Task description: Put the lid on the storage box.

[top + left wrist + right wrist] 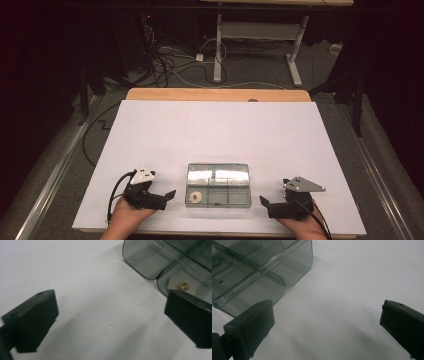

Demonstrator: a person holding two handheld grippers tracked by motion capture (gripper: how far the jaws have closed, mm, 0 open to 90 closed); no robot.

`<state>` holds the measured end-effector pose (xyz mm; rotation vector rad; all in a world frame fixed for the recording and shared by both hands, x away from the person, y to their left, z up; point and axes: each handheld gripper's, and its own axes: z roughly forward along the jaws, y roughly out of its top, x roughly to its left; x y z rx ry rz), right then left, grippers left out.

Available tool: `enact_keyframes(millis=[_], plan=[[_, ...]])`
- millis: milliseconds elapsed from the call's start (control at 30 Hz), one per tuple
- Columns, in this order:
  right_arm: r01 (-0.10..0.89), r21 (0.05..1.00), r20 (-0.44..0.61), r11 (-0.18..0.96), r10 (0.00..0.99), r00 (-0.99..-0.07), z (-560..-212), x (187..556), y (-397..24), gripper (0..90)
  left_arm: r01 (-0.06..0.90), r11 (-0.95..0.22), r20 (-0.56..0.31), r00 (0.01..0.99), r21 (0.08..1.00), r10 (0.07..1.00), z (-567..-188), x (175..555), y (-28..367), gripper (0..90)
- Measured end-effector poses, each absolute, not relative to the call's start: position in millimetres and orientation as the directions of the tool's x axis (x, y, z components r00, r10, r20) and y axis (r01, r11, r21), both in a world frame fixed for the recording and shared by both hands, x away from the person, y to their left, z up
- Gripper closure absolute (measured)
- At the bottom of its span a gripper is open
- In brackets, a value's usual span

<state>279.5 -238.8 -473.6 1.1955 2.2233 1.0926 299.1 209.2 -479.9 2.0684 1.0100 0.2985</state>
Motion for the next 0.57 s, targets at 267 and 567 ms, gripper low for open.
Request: enact_keyframes(millis=[267, 567], plan=[[0.526, 0.785, 0.030, 0.327, 0.828, -0.560, -474.2, 280.2, -239.7, 0.2, 0.549, -0.339, -0.129, 0.645, 0.764, 0.753, -477.9, 298.8, 211.4, 0.0], [0.526, 0.786, 0.031, 0.325, 0.829, -0.559, -473.3, 279.6, -238.7, 0.2, 0.545, -0.351, -0.121, 0.651, 0.762, 0.749, -477.8, 296.5, 209.8, 0.0]])
